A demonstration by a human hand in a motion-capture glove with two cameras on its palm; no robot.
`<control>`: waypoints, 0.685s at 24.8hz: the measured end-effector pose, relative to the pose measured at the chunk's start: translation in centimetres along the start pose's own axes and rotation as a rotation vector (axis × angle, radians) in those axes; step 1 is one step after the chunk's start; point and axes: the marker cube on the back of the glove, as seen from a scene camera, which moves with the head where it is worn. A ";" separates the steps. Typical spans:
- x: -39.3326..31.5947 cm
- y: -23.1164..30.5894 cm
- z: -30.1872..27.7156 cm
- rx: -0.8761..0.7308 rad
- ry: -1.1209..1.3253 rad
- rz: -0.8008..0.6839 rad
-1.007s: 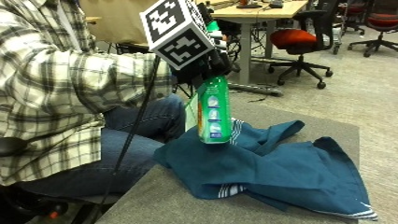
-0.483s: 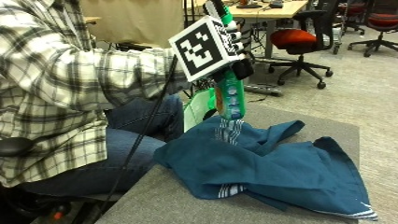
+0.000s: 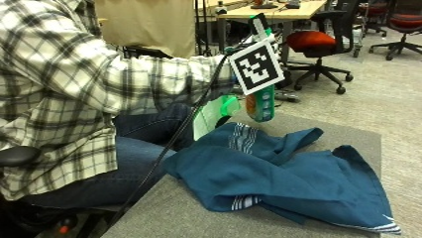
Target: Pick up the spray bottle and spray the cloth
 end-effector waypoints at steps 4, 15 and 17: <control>2.2 -0.4 2.3 -0.036 -0.005 0.017; 6.7 -2.3 3.4 -0.002 0.095 -0.001; 7.1 -2.3 3.3 -0.018 0.090 0.007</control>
